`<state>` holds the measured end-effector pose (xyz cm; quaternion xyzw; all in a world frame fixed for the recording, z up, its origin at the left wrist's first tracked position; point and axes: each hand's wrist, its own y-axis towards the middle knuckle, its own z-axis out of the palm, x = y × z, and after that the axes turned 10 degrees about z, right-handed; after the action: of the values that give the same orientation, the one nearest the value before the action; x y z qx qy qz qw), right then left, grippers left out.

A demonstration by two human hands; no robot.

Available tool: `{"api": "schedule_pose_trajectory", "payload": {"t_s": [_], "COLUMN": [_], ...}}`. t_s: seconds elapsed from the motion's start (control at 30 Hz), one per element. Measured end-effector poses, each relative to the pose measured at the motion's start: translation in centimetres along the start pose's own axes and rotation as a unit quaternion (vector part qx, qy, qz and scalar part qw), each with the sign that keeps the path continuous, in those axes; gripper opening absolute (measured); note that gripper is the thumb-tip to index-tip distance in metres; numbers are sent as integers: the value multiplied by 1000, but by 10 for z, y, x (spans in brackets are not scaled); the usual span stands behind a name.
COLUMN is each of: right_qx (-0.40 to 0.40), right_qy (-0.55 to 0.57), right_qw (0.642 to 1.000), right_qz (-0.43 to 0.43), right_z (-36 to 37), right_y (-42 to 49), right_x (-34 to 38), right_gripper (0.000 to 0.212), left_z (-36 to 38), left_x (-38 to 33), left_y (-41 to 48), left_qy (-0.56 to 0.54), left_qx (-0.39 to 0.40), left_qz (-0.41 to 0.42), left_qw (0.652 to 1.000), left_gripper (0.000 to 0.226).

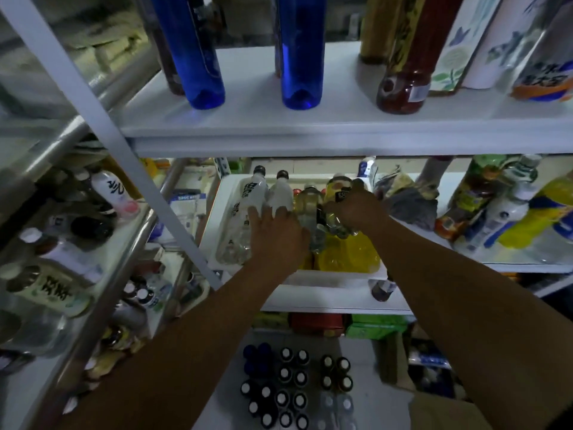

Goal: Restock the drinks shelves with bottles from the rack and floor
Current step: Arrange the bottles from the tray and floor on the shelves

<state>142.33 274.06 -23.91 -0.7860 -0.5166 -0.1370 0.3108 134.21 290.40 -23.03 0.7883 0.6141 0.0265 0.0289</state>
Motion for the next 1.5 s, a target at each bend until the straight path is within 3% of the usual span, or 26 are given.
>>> {"api": "schedule_pose_trajectory", "payload": {"t_s": [0.17,0.37,0.57,0.7,0.77,0.87,1.0,1.17,1.33,1.43,1.5], "right_qx": [-6,14,55,94,150,205,259,210,238,275,293], "right_qy": [212,457,526,525,550,560,542,486,454,439,422], "right_qw": [977,889,848,845,821,802,799,848,855,847,842], "right_qz": [0,34,28,35,46,36,21,-6,-80,-120,-164], "right_z": [-4,-12,-26,-29,-33,-39,-40,-27,-3,10,22], "right_y": [-4,-38,-62,-73,-78,-84,-96,-120,-152,-175,-194], "right_x": [-31,-73,-102,-106,-105,-101,-96,-87,-67,-42,-23], "right_gripper": [78,75,55,34,33,44,34,59,58,73,67], "left_z": [13,36,45,34,26,14,8,0,-11,-18,-24], "left_x": [-21,-52,-61,-51,-49,-46,-42,-33,-25,-6,7], "left_y": [28,60,73,74,65,40,1,-59,-114,-150,-179], "left_qy": [23,-52,-41,-173,-349,-577,-724,-802,-827,-826,-825], "left_qx": [50,55,51,25,-2,-47,-50,-90,-124,-149,-160], "left_qz": [1,-94,-106,-89,-102,-156,-201,-226,-231,-244,-242], "left_qw": [998,993,992,980,932,800,658,546,497,486,485], "left_gripper": [46,69,70,80,77,76,79,78,72,60,55]}}
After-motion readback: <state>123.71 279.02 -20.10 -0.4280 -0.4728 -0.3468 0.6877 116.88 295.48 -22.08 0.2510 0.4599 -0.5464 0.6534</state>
